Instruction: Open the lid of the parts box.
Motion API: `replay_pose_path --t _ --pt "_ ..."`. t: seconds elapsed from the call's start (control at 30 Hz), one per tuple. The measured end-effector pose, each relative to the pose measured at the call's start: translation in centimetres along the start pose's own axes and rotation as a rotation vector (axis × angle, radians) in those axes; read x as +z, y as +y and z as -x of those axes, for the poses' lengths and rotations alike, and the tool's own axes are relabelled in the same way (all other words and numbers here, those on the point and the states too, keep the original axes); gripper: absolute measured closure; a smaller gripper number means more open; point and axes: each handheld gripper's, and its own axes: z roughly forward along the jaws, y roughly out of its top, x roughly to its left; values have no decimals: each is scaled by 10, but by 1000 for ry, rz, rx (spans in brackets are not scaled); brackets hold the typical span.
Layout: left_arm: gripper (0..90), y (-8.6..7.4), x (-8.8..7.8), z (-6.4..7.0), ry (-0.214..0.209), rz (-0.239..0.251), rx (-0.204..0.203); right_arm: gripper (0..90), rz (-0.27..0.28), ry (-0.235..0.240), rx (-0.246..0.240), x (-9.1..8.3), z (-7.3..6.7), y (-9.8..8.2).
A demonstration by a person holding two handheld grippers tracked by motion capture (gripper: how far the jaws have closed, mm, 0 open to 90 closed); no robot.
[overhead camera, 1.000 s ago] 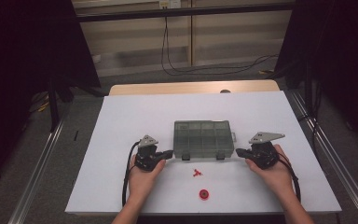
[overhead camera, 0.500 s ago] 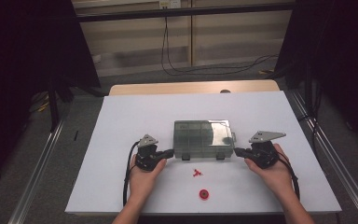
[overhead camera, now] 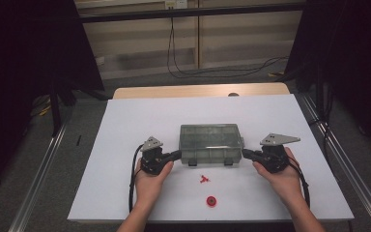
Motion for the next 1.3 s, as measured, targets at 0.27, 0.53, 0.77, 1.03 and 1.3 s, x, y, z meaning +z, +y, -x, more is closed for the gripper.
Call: replay_pose_path --t 0.27,0.53,0.77,1.03,1.3 --pt "900 10 3 1 -9 36 15 900 41 -16 0 -1 0 8" --pt "900 20 6 0 -8 76 39 900 83 -30 19 3 -1 20" --pt "900 28 10 1 -11 109 50 900 114 -35 28 11 -1 31" --pt "900 38 13 1 -9 126 50 900 133 -49 42 17 -1 40" --pt "900 50 17 5 -9 150 63 900 157 -93 64 23 0 51"
